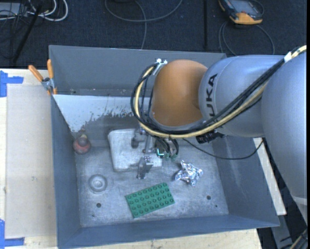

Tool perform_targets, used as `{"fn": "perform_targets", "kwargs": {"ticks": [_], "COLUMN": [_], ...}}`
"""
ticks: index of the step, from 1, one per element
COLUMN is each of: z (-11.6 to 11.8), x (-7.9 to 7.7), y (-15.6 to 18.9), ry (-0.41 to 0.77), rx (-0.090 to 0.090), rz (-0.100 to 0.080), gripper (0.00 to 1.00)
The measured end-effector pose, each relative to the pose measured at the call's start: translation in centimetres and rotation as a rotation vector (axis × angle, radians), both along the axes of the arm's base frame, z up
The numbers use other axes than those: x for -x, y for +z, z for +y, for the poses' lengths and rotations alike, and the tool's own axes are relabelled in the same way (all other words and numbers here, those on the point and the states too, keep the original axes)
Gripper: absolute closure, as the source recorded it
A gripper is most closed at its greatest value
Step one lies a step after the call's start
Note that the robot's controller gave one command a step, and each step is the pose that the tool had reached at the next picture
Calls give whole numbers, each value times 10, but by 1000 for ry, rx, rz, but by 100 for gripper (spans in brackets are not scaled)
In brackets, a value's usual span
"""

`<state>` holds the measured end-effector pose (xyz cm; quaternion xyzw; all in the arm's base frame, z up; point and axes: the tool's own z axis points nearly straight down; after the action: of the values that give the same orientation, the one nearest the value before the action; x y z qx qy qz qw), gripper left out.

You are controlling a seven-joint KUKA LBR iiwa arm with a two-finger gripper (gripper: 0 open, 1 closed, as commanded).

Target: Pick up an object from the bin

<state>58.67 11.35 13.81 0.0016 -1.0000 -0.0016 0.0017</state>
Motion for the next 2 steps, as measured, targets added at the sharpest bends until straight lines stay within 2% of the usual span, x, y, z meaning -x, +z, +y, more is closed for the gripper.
{"fn": "perform_targets", "kwargs": {"ticks": [1, 2], "z": [-22, -24], "x": [54, 57], "y": [-62, -61], "ry": [252, 251], "rx": [-2, 2], "rz": [-8, 15], "gripper": [0, 100]}}
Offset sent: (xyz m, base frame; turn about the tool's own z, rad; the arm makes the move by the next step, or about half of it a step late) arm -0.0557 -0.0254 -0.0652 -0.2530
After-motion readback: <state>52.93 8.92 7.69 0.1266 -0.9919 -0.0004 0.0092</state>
